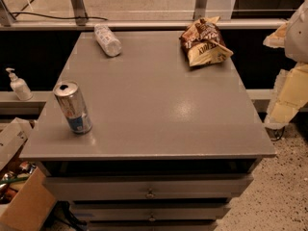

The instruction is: Place blue plastic bottle upright

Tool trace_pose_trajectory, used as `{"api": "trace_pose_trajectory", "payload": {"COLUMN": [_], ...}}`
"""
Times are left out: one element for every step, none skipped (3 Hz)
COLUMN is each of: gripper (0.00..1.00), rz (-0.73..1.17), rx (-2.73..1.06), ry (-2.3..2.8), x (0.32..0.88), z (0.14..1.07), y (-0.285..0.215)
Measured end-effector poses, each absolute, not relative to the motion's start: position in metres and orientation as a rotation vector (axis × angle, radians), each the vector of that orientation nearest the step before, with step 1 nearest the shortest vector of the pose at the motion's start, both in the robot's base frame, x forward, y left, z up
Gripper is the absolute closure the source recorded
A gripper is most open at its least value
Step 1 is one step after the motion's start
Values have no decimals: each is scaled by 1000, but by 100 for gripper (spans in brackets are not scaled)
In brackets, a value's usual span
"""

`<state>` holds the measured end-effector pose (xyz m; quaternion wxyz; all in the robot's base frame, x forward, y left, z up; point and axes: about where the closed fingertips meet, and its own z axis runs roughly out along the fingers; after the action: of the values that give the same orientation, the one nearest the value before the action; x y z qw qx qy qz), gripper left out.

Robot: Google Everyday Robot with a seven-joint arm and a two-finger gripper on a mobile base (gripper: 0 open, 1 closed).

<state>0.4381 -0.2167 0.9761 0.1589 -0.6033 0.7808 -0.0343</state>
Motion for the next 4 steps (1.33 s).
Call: {"api": "trace_pose_trajectory", "payload": {"gripper": [0, 0, 0, 0], "rz": [-108, -111, -76, 23], "rx": [-1718, -1678, -1611, -1503], "ry": [2218, 2201, 2212, 2259], "x": [443, 466, 497, 531], "z": [977, 977, 973, 963], "y": [-212, -198, -176, -142]}}
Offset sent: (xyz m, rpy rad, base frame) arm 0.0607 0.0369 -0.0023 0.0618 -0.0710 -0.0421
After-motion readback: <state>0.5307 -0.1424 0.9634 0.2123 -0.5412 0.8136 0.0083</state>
